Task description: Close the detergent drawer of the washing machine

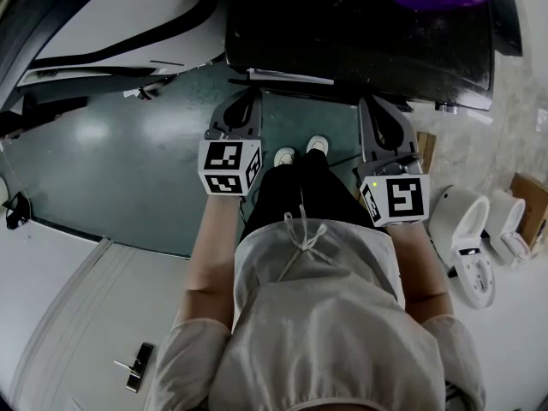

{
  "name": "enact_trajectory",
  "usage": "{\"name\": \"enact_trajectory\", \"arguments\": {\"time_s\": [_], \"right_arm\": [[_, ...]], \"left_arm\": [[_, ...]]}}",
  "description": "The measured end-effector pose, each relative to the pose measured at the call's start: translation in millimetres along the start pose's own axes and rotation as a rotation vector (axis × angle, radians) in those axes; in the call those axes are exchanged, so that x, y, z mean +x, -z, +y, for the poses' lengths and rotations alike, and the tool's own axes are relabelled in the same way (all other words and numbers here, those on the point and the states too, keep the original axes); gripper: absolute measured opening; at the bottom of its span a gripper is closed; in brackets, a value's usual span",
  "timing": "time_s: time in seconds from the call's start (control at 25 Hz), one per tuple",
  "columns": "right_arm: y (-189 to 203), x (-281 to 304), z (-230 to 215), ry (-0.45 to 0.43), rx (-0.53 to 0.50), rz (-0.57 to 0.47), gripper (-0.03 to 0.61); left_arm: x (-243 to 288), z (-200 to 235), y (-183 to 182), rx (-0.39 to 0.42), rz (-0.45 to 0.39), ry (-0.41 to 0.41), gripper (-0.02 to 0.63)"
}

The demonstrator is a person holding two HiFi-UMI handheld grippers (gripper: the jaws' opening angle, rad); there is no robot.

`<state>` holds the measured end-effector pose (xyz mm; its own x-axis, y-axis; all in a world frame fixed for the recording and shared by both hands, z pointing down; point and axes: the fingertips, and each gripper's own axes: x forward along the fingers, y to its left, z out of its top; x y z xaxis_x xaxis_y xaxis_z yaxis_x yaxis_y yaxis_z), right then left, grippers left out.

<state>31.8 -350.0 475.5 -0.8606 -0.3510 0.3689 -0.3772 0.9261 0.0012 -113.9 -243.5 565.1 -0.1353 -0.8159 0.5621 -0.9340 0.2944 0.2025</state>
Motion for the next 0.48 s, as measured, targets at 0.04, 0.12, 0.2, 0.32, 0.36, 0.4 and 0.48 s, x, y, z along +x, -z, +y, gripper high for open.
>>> {"name": "enact_trajectory", "arguments": {"time_s": [0.04, 0.12, 0.2, 0.32, 0.36, 0.4, 0.48], "right_arm": [[-1, 1, -1, -0.001, -0.002, -0.003, 0.006], [-3, 4, -3, -0.002, -0.005, -0.007, 0.005], [-4, 8, -4, -0.006, -0.008, -0.007, 0.005], [-5, 12, -6, -0.011, -0.01, -0.007, 0.005], [-6, 13, -7, -0.013, -0.011, -0.013, 0.005], [-8, 14, -7, -0.017, -0.013, -0.022, 0.006], [-13, 14, -5, -0.028, -0.029, -0.041, 0.005]], "left_arm": [[3, 1, -2, -0.003, -0.004, -0.001, 0.018], [7, 3, -6, -0.01, -0.011, -0.007, 0.018], [12, 5, -10, -0.02, -0.017, -0.014, 0.018], [17, 8, -13, -0.048, -0.02, -0.03, 0.018], [18, 9, -14, -0.064, -0.019, -0.038, 0.018], [19, 9, -14, -0.082, -0.018, -0.044, 0.018], [19, 10, -15, -0.114, -0.022, -0.055, 0.018]]}}
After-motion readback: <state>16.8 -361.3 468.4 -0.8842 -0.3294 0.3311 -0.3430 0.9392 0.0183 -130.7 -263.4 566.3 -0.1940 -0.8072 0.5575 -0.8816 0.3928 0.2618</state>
